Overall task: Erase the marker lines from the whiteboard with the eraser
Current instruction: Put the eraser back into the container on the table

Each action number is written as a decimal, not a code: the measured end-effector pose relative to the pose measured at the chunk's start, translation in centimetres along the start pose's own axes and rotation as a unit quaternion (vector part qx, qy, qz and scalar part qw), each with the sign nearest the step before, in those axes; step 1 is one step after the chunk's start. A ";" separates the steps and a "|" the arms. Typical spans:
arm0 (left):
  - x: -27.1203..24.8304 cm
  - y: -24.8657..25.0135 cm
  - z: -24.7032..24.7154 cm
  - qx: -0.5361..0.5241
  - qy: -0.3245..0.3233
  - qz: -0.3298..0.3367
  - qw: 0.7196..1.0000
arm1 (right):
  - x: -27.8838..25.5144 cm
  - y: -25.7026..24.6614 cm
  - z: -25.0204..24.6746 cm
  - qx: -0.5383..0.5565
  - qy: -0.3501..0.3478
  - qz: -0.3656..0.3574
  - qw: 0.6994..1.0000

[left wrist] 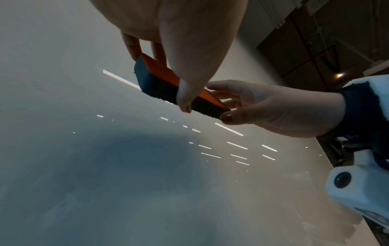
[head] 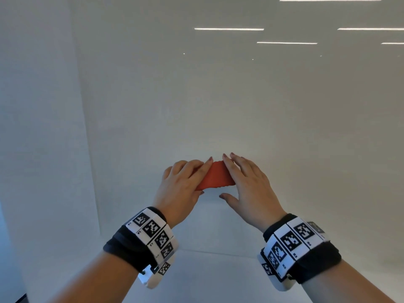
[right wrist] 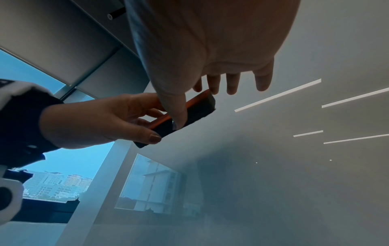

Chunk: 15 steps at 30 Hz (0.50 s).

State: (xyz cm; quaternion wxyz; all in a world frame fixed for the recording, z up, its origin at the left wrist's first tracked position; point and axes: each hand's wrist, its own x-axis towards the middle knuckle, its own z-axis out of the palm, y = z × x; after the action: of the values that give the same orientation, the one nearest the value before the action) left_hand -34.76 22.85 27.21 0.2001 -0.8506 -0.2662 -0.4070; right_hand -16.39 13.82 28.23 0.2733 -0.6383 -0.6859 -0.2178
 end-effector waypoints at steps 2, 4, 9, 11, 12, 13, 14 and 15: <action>-0.6 0.9 0.0 -0.013 -0.006 0.000 1.000 | -1.0 0.0 -0.1 -0.001 0.015 -0.001 1.000; -1.1 1.6 0.1 -0.026 -0.012 0.003 1.000 | -2.0 0.0 -0.3 -0.005 0.025 0.008 1.000; -2.8 3.2 0.5 -0.074 -0.034 0.009 0.997 | -4.8 -0.3 -0.8 -0.023 0.022 0.035 0.999; -3.6 3.7 0.6 -0.096 -0.047 0.006 0.994 | -6.0 -0.6 -1.0 -0.028 0.014 0.052 0.998; -4.0 4.0 0.6 -0.105 -0.050 0.006 0.993 | -6.7 -0.8 -1.1 -0.028 0.011 0.059 0.998; -4.5 4.4 0.7 -0.113 -0.052 0.009 0.992 | -7.5 -1.1 -1.3 -0.029 0.008 0.068 0.997; -4.9 4.8 0.7 -0.121 -0.053 0.013 0.991 | -8.3 -1.3 -1.4 -0.031 0.005 0.078 0.996; -5.5 5.3 0.8 -0.131 -0.053 0.015 0.990 | -9.2 -1.4 -1.5 -0.035 0.001 0.088 0.996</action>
State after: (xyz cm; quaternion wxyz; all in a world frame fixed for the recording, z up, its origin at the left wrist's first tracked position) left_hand -33.90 17.56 21.74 0.0789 -0.8938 -0.2080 -0.3894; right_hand -17.31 5.77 23.48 0.2691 -0.7051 -0.6190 -0.2175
